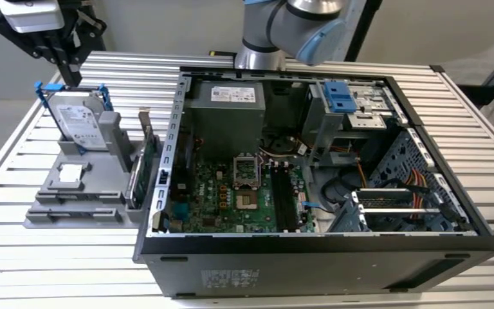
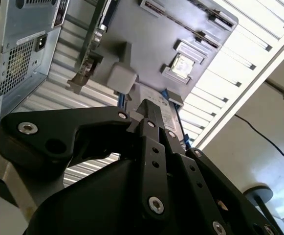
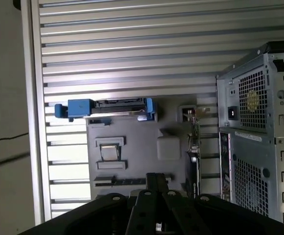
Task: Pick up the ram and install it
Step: 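Reach for the ram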
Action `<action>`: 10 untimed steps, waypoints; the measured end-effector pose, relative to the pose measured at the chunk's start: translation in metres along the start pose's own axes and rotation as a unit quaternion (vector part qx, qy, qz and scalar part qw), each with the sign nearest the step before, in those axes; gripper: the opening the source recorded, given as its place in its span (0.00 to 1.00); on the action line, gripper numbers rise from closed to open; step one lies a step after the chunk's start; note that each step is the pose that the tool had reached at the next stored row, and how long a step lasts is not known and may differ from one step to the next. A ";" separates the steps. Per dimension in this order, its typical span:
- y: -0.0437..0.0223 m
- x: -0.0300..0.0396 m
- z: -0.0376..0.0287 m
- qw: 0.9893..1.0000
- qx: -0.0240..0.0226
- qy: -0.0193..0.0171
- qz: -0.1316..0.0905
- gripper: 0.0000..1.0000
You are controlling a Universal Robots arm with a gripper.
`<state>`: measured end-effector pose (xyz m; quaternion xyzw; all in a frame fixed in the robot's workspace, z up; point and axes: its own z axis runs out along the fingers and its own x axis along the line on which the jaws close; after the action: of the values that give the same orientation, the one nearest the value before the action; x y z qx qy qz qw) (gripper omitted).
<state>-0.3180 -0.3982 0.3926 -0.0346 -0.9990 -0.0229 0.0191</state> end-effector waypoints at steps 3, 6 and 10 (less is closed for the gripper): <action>-0.0004 0.0052 0.0003 1.000 0.000 0.000 -0.008 0.00; -0.0006 0.0082 0.0004 1.000 0.001 0.001 -0.020 0.00; -0.0008 0.0108 0.0005 0.999 0.001 0.001 -0.039 0.00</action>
<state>-0.3288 -0.3983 0.3925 0.0040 -0.9996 -0.0222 0.0197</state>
